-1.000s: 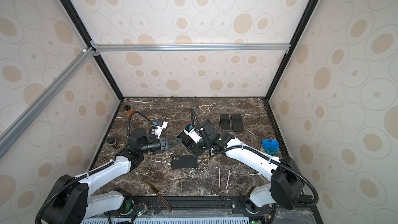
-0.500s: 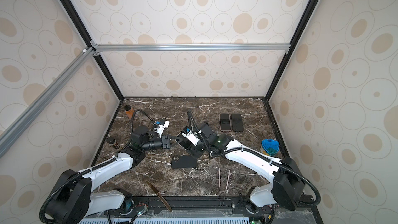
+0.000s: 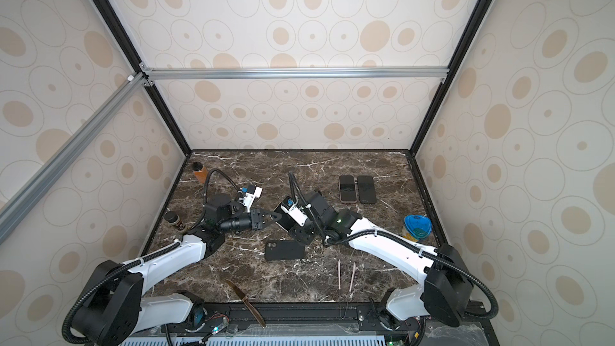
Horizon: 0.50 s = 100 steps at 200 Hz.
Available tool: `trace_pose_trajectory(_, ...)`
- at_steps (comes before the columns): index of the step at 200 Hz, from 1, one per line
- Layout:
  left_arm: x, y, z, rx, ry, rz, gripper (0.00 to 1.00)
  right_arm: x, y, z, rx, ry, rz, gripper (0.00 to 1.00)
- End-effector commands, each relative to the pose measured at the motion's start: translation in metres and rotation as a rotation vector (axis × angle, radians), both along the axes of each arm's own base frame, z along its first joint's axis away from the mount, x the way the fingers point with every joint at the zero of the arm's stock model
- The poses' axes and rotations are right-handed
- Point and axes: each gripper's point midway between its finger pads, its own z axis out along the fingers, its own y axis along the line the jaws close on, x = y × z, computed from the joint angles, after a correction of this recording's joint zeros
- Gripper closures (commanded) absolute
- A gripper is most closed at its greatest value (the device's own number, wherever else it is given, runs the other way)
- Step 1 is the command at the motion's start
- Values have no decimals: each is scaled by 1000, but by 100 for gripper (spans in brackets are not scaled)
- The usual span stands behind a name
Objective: Put the phone into the phone case
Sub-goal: 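Bring the phone toward the left gripper, which grasps its edge, then hold the phone upright between both grippers, raised above the table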
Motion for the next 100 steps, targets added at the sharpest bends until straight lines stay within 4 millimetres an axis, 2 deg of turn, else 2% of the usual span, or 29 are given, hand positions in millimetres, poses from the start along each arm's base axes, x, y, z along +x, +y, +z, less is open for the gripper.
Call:
trace_pose_trajectory(1,3,-3,30,-38,-131,-31,100,-6,-12,2,2,21,-50,21)
trace_pose_trajectory(26,3,-3,31,-40,-153,-35,100,-12,-19,1,20,41,-79,10)
trace_pose_trajectory(54,3,-4,33,-50,-178,-38,100,-18,-26,12,68,44,-113,1)
trace_pose_trajectory(100,9,3,47,-66,-269,42,100,-13,-46,33,189,61,-256,1)
